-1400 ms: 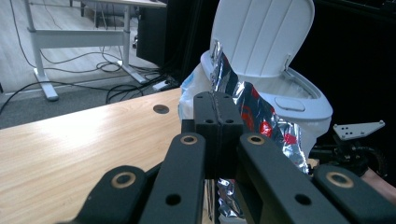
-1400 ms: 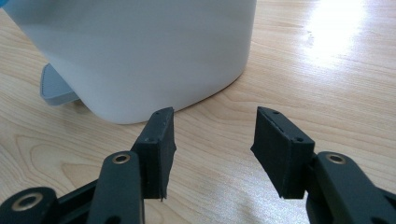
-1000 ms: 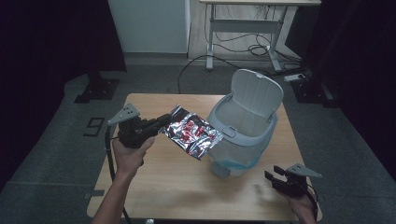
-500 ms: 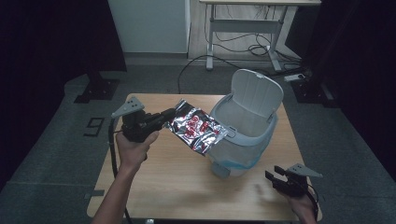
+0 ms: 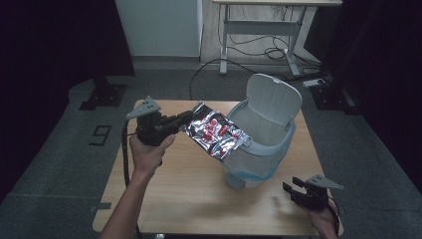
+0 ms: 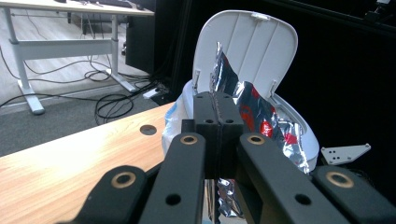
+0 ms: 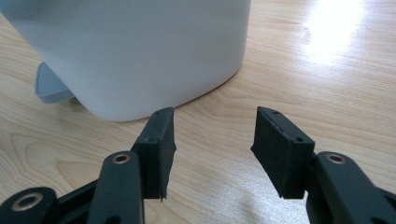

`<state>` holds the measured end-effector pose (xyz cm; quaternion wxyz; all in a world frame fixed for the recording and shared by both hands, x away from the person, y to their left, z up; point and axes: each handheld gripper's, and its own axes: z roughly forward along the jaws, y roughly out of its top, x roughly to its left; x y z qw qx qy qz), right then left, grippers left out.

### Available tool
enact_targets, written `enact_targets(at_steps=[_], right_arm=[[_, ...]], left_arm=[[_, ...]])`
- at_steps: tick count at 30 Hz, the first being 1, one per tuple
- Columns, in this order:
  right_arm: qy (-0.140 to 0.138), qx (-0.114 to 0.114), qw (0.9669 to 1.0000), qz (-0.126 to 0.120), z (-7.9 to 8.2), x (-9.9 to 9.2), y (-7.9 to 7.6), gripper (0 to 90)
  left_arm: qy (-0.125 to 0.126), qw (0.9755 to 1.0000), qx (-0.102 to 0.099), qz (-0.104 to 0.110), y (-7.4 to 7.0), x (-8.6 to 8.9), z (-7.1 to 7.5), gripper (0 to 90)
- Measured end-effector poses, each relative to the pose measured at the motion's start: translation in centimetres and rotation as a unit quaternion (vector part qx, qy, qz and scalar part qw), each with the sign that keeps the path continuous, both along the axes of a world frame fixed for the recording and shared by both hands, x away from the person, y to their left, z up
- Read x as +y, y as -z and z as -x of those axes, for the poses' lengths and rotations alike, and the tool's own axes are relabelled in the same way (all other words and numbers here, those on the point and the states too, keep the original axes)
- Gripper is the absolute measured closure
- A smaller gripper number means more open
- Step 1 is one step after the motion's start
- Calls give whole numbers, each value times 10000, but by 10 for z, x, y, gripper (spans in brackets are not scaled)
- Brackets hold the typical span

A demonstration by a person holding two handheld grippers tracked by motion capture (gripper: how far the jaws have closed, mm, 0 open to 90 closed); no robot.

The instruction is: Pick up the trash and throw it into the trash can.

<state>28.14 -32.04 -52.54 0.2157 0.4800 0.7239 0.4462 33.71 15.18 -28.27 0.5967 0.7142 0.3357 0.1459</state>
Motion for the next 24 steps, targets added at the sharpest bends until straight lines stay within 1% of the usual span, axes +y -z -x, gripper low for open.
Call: enact_targets(at_steps=[19, 21, 24], right_arm=[[14, 17, 10000, 26, 0, -1, 1, 476], [13, 17, 10000, 26, 0, -1, 1, 476], [18, 18, 10000, 20, 1, -1, 1, 476]], left_arm=[[73, 10000, 26, 6, -2, -18, -15, 900], [84, 10000, 24, -12, -3, -20, -16, 900], [93, 10000, 17, 17, -6, -23, -18, 900]])
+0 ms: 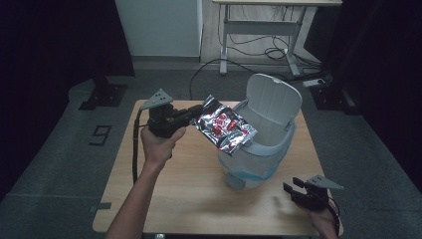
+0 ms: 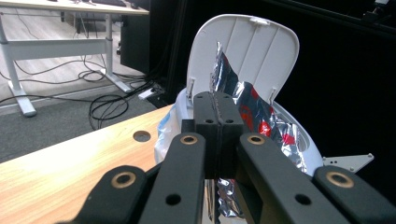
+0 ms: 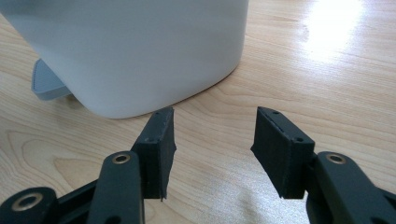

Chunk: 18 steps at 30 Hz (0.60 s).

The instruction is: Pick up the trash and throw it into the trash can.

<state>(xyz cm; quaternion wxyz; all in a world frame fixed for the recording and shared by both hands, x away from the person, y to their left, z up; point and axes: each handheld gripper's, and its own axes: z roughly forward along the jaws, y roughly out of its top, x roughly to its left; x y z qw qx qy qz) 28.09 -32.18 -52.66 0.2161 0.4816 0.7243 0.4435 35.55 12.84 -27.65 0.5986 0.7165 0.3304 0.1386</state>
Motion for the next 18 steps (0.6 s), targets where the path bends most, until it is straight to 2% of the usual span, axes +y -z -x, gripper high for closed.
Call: enact_targets(at_steps=[6, 18], right_arm=[[9, -13, 10000, 0, 0, -2, 0, 476], [35, -11, 10000, -13, 0, -5, 0, 476]], left_arm=[[44, 10000, -45, -45, -6, -8, -4, 900], [82, 10000, -9, -46, -8, -20, -13, 900]])
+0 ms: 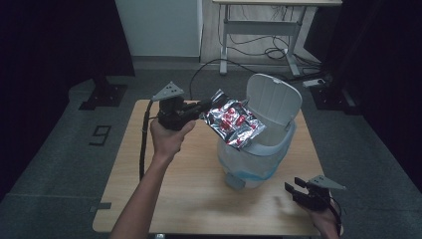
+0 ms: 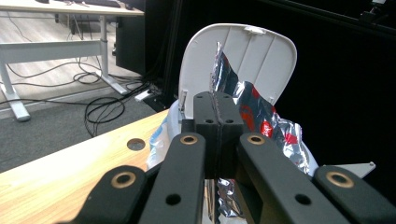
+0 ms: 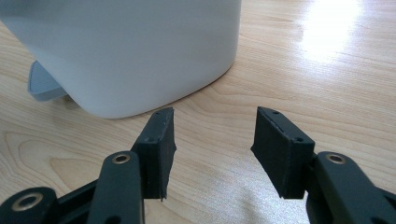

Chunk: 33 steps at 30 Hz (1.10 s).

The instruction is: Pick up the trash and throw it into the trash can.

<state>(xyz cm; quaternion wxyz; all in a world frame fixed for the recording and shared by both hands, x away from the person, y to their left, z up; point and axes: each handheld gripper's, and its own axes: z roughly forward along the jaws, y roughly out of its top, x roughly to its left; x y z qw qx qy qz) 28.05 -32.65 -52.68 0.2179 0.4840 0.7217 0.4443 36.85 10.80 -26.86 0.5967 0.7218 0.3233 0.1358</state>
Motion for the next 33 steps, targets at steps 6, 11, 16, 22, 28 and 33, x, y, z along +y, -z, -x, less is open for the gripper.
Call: enact_targets(at_steps=[6, 11, 16, 22, 28, 33], right_arm=[[7, 5, 10000, -3, 0, 0, 0, 476], [11, -1, 10000, -8, 0, -1, 0, 476], [18, 11, 10000, 2, 0, -2, 1, 476], [25, 12, 10000, 11, 0, -2, 1, 476], [20, 11, 10000, 4, 0, -2, 1, 476], [39, 11, 10000, -15, 0, -3, 0, 476]], left_arm=[[0, 10000, -14, 2, -2, -3, -2, 900], [-4, 10000, -11, -36, -1, -5, -3, 900], [-6, 10000, 8, -53, 0, -6, -5, 900], [-5, 10000, 8, -57, -2, -10, -8, 900], [18, 10000, -12, -72, -5, -17, -12, 900], [67, 9999, -27, -76, -6, -26, -17, 900]])
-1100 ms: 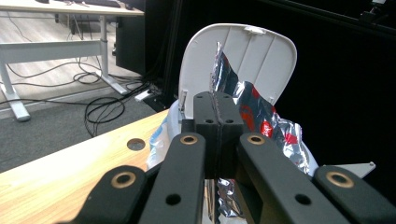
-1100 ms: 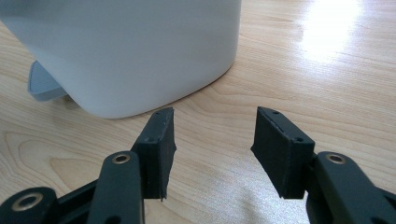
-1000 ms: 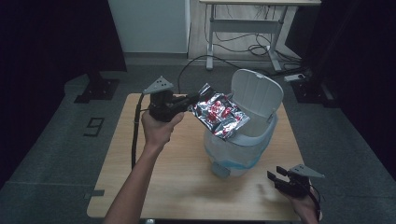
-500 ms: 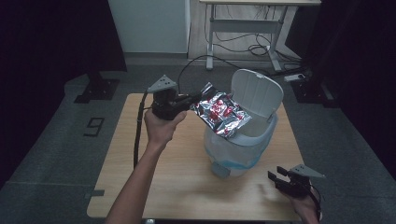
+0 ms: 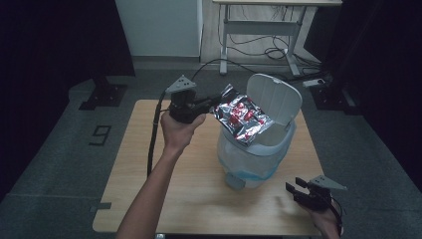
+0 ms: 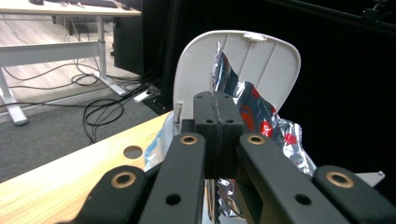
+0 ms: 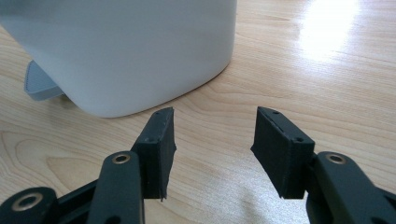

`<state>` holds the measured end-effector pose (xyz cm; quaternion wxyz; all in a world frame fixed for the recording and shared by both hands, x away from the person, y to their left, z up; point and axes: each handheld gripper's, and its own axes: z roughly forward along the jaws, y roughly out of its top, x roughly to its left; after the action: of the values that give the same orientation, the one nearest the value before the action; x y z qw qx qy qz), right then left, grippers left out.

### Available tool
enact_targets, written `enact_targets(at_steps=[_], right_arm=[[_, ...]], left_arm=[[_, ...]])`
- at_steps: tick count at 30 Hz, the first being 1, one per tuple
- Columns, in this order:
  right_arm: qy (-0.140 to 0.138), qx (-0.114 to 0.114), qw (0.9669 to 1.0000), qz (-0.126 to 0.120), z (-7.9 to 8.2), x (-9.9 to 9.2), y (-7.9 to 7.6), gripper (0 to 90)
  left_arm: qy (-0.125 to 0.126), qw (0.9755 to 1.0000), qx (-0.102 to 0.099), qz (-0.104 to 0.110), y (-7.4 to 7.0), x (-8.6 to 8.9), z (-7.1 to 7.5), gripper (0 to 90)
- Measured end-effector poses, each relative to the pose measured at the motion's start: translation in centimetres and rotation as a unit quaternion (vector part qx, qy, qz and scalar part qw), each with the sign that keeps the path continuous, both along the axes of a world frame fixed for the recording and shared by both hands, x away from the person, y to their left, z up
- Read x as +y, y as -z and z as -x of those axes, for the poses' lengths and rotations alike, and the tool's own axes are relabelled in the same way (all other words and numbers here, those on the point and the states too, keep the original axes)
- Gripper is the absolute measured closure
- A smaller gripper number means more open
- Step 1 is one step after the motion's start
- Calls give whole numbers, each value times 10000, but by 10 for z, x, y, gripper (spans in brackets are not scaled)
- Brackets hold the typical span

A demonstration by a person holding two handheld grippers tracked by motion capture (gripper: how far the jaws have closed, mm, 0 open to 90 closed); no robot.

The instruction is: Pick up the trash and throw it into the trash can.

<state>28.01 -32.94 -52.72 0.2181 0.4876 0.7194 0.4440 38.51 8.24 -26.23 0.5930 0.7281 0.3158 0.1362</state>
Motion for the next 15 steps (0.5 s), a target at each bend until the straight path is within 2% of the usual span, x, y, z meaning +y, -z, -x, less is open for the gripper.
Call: enact_targets(at_steps=[15], right_arm=[[33, 7, 10000, -19, 0, -4, 1, 477]], left_arm=[[33, 10000, 51, 74, 2, -17, -16, 900]])
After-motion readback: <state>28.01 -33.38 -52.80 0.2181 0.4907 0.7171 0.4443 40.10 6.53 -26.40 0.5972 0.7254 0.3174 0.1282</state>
